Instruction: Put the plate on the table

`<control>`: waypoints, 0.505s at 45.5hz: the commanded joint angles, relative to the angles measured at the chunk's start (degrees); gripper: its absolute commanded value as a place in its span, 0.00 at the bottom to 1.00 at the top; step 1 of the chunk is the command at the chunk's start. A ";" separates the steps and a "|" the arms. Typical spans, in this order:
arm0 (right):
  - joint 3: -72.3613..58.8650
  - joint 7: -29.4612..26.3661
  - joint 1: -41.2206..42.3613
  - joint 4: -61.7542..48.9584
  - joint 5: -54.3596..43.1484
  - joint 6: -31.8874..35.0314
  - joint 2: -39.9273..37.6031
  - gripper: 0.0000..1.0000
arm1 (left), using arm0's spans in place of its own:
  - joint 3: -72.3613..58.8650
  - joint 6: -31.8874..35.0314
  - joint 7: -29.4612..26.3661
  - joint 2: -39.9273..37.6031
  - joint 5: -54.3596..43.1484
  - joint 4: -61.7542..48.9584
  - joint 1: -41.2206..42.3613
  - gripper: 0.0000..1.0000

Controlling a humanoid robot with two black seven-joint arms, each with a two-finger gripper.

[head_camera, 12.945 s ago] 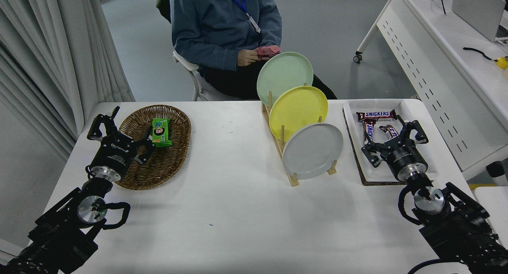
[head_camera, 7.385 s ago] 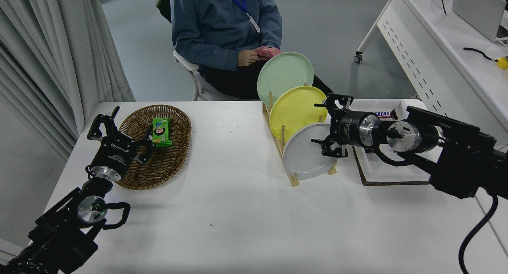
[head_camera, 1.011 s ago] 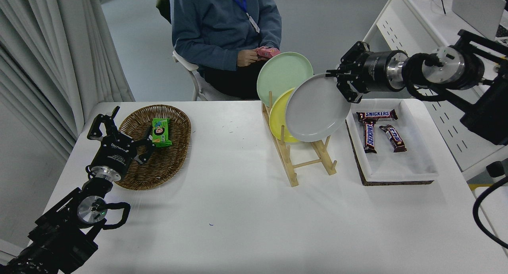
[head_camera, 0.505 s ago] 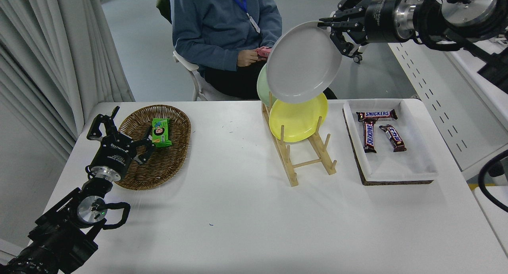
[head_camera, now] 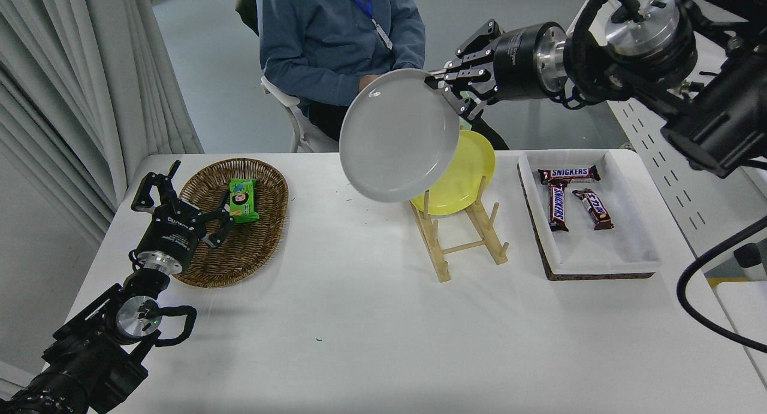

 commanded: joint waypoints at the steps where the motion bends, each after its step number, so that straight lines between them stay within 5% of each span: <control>1: 0.29 0.32 -4.63 0.36 -1.04 -9.65 5.16 0.00 | 0.00 0.02 0.00 0.00 0.00 -0.03 0.01 1.00; 6: 0.29 0.32 -4.71 0.45 -0.34 -17.92 7.09 0.00 | 0.00 -0.06 0.00 0.00 0.00 -0.03 0.01 1.00; 23: 1.08 1.20 -8.49 -3.50 3.53 -17.92 14.73 0.00 | 0.00 0.02 0.00 0.00 0.00 0.06 0.01 1.00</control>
